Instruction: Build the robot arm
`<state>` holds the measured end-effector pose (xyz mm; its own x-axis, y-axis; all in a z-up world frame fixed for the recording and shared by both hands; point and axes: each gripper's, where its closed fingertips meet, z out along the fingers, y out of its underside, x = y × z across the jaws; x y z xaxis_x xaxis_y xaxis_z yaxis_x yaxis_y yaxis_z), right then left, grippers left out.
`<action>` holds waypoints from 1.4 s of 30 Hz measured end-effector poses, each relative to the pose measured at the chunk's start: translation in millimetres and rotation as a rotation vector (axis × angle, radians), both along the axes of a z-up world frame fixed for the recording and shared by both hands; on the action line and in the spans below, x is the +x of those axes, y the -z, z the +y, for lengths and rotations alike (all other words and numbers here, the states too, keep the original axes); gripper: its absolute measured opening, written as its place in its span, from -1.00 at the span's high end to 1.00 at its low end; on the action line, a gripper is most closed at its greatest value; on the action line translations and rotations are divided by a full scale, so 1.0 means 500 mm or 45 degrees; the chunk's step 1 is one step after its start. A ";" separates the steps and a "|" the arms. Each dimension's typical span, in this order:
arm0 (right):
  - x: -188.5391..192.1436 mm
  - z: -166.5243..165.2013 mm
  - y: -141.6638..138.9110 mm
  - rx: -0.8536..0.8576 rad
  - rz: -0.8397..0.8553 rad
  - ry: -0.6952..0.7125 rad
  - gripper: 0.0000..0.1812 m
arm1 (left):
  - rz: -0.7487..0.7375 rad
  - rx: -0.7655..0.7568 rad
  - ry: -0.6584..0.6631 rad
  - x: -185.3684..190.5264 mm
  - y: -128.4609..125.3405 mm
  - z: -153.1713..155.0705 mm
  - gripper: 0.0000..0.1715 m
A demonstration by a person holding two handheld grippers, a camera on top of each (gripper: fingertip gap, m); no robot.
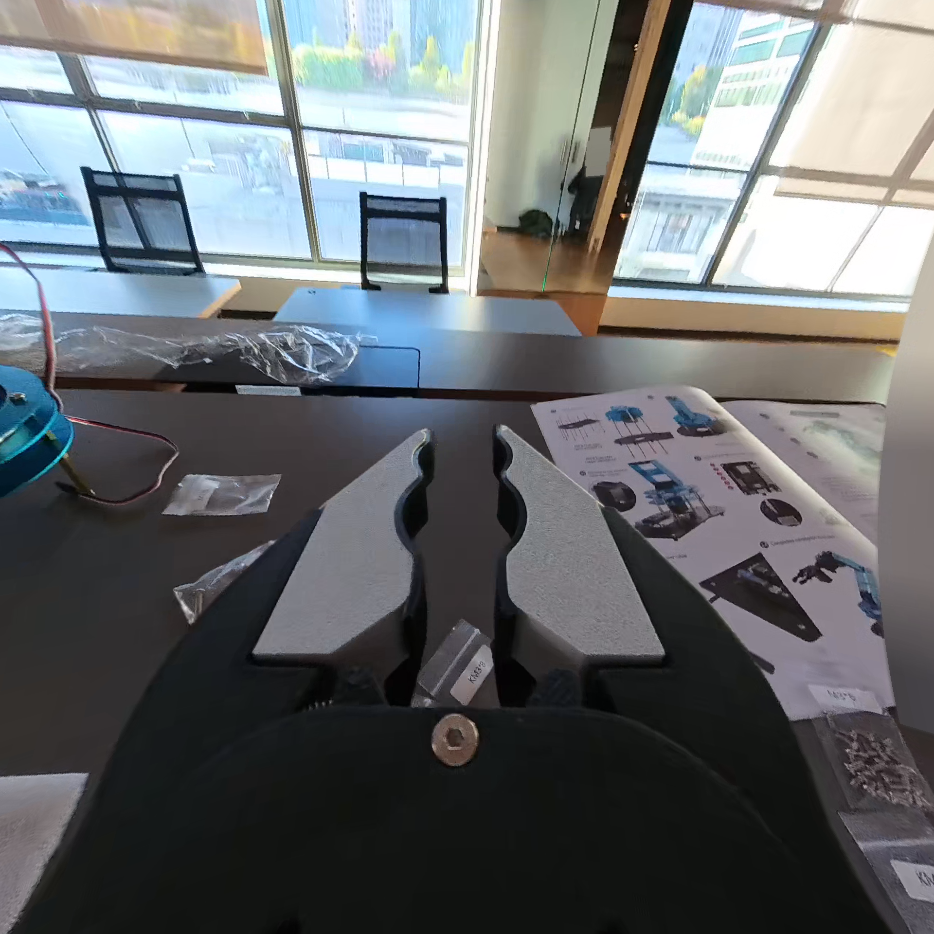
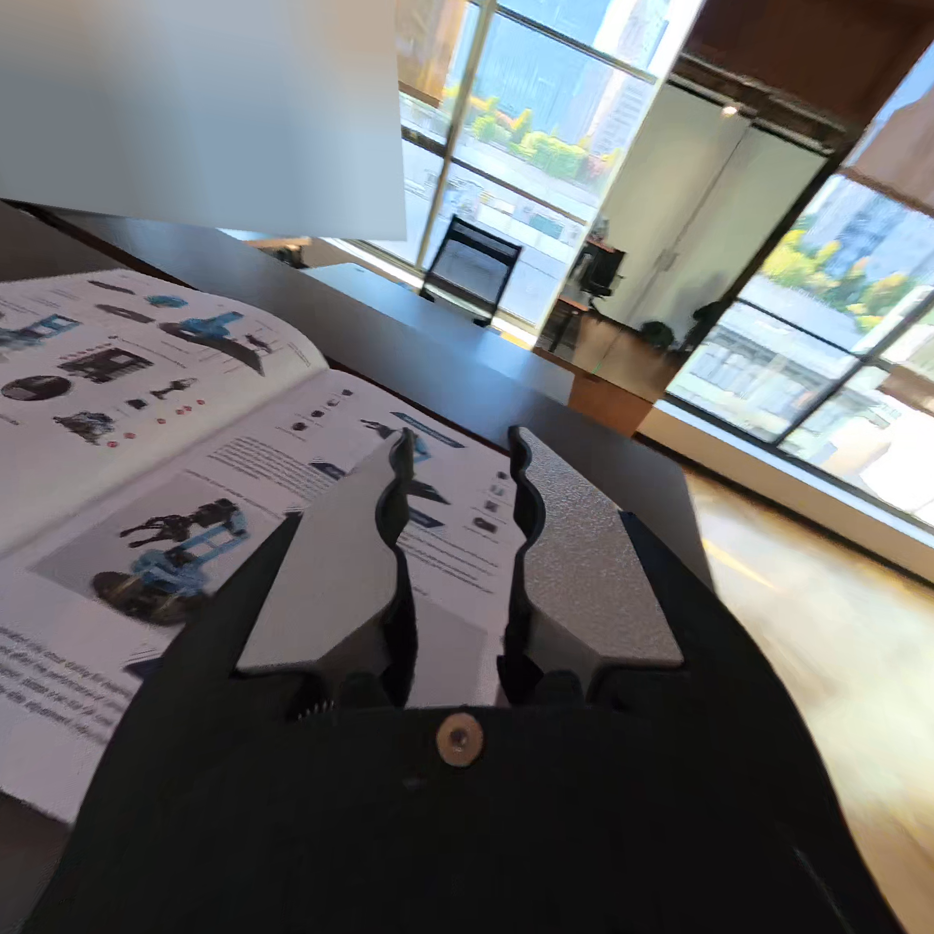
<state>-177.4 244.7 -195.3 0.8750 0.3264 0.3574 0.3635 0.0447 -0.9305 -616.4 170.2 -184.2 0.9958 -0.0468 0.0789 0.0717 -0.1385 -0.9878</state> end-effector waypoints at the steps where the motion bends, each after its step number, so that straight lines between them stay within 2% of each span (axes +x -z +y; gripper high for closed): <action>1: 0.017 0.006 -0.005 0.023 -0.036 0.059 0.60 | -0.003 0.022 -0.007 -0.002 -0.005 -0.002 0.75; 2: 0.033 0.010 -0.005 0.034 -0.031 0.097 0.60 | -0.011 0.033 -0.014 -0.005 -0.006 -0.002 0.72; 5: 0.087 0.017 0.005 -0.066 0.168 0.206 0.54 | -0.022 0.032 -0.061 -0.026 0.003 -0.003 0.71; 8: 0.121 0.018 0.000 -0.022 0.280 0.242 0.54 | -0.104 0.003 -0.074 -0.039 0.022 0.000 0.71; 11: 0.132 0.020 0.011 -0.021 0.250 0.278 0.54 | -0.147 -0.076 -0.116 -0.062 0.051 0.005 0.70; 17: 0.135 0.024 0.028 -0.046 0.135 0.353 0.54 | -0.183 -0.068 -0.190 -0.098 0.050 -0.004 0.72; 24: 0.141 0.024 0.034 -0.061 0.192 0.340 0.56 | -0.195 -0.090 -0.198 -0.099 0.063 -0.002 0.72; 42: 0.137 0.024 0.029 -0.037 0.202 0.314 0.59 | -0.172 -0.064 -0.203 -0.099 0.056 -0.003 0.76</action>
<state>-109.1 256.7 -209.9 0.9735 0.1050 0.2033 0.2098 -0.0543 -0.9762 -666.0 168.5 -212.0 0.9706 0.1175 0.2102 0.2277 -0.1635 -0.9599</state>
